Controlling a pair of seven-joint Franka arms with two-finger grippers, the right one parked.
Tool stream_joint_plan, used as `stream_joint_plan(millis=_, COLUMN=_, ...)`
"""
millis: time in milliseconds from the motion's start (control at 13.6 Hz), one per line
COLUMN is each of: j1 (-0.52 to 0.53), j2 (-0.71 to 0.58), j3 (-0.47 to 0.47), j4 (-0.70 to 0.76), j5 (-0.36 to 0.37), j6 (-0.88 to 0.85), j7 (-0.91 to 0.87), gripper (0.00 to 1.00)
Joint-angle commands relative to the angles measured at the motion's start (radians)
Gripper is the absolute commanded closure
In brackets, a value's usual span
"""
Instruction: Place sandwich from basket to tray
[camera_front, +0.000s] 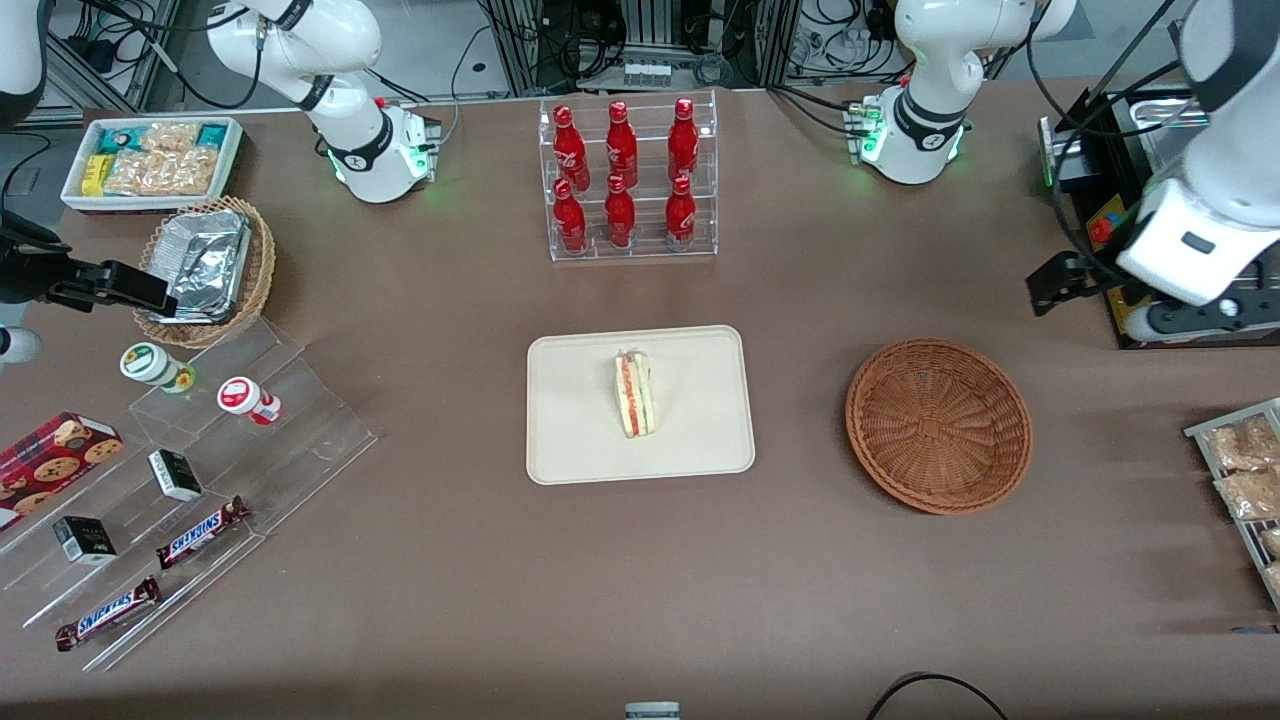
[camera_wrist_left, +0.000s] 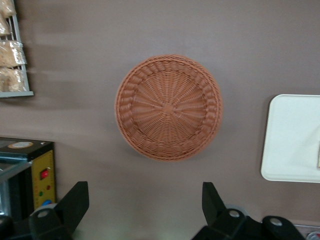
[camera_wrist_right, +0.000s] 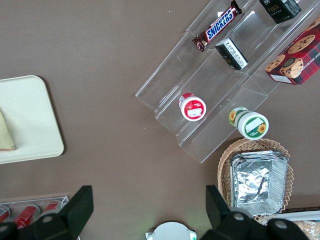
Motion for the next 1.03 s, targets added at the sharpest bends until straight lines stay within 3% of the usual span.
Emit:
stream_joint_plan(millis=0, j1=0.014, j2=-0.041, j3=0.016, j4=-0.028, j5=-0.015, j6=-0.018, j7=0.054, gripper=0.0)
stream_joint_plan(millis=369, j1=-0.059, j2=-0.051, j3=0.094, j4=-0.025, j5=-0.018, j6=-0.024, j7=0.06, gripper=0.0)
stream_joint_plan(millis=959, j1=-0.076, j2=-0.035, j3=0.1, j4=0.009, j5=-0.037, j6=-0.025, j7=0.051, gripper=0.0)
